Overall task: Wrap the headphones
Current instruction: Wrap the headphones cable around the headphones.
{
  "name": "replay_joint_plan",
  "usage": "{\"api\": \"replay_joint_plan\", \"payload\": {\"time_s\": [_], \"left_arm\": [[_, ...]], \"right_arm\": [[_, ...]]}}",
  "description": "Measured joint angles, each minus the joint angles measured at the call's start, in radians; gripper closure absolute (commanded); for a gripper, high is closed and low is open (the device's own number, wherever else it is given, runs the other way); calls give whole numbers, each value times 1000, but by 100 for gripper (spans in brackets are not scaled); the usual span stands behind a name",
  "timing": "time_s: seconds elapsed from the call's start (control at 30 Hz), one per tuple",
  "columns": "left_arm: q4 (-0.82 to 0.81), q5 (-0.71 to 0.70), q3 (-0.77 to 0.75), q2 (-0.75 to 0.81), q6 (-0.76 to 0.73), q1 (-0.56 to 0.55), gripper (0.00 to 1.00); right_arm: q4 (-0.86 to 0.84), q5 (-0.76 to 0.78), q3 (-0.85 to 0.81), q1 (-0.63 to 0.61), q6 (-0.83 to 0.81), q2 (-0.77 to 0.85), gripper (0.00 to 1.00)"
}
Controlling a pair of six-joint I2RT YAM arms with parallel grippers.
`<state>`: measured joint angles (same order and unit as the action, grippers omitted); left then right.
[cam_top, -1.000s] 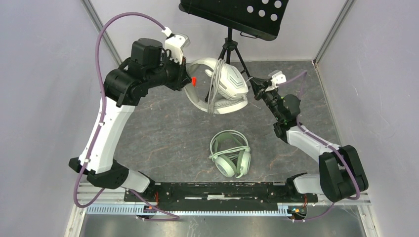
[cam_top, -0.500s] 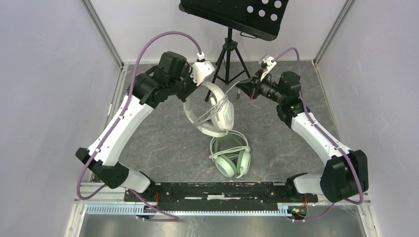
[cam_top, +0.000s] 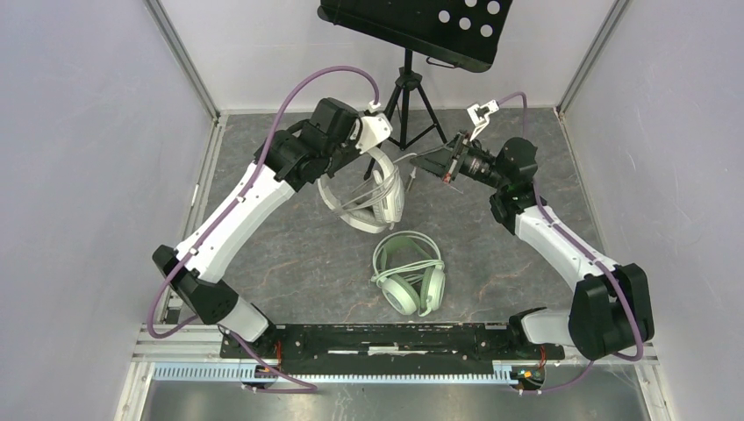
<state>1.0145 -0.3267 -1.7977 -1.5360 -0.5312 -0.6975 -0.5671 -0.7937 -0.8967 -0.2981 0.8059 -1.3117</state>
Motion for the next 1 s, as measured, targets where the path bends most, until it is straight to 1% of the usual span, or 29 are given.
{"api": "replay_joint_plan", "payload": {"time_s": [0.17, 0.3, 0.5, 0.67, 0.87, 1.0], "left_arm": [[-20, -88, 0, -30, 6, -13, 98], [-45, -143, 0, -53, 26, -23, 98], [-51, -208, 0, -74, 81, -23, 98], [-47, -246, -1, -91, 125, -23, 98], [-19, -267, -16, -122, 167, -20, 98], [-16, -266, -20, -126, 180, -5, 98]], "right_arm": [[-85, 5, 38, -3, 183, -1, 100], [-152, 29, 45, -11, 299, -23, 100], [-177, 126, 50, -53, 351, -51, 100], [-270, 192, 70, -69, 430, -97, 100], [-319, 227, 87, -73, 487, -134, 100], [-394, 222, 87, -75, 557, -174, 100]]}}
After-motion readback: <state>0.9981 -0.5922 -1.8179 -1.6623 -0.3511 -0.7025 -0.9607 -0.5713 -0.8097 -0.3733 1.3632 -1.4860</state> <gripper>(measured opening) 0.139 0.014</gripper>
